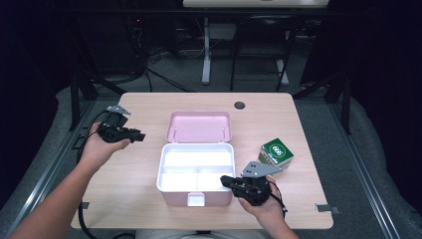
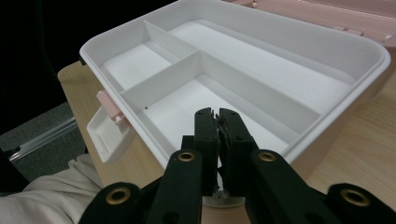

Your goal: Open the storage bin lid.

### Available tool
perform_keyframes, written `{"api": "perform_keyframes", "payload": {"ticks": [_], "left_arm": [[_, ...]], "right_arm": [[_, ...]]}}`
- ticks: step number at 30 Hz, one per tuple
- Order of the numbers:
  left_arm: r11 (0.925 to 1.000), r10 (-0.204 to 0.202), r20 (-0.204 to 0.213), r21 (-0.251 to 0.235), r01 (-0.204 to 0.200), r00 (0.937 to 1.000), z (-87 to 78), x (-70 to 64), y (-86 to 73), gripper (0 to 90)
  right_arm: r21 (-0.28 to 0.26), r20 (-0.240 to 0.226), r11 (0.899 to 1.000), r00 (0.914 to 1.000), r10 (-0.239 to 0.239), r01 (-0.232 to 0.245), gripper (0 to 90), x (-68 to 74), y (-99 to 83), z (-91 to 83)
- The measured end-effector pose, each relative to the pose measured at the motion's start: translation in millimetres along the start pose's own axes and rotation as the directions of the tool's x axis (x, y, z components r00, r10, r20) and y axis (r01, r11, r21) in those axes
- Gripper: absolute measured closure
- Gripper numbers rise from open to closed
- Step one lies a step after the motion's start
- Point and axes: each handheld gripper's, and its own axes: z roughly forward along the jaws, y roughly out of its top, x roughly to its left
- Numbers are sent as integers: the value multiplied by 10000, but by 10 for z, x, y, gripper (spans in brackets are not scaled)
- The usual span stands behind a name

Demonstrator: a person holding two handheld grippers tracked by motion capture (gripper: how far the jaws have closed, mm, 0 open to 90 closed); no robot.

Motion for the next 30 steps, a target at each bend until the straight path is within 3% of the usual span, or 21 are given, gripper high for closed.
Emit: {"api": "perform_keyframes", "payload": {"ticks": [8, 13, 17, 24, 28, 30], "left_arm": [[9969, 718, 321, 290, -727, 9969, -77, -17, -27, 696], [9881, 1408, 339, 574, -1426, 9895, -87, -49, -26, 690], [9806, 1804, 532, 679, -1838, 9822, -76, -43, -33, 632], [9808, 1842, 761, 515, -1883, 9799, -75, -59, -43, 567], [9894, 1391, 1057, 271, -1427, 9846, -102, -92, -45, 560], [9897, 1419, 1190, 33, -1433, 9827, -109, -116, -52, 609]], "right_arm": [[-136, 83, 9999, 10000, 44, -42, 848, -15, 15, -37], [-148, 126, 9999, 9999, 7, -5, 835, -16, 23, -42], [-151, 197, 9999, 9998, -43, 46, 829, -17, 20, -46], [-209, 246, 9998, 9997, -31, 36, 822, -36, 21, -60], [-239, 252, 9997, 9997, -7, 13, 818, -37, 19, -67], [-240, 239, 9997, 9997, 11, -5, 816, -38, 19, -67]]}}
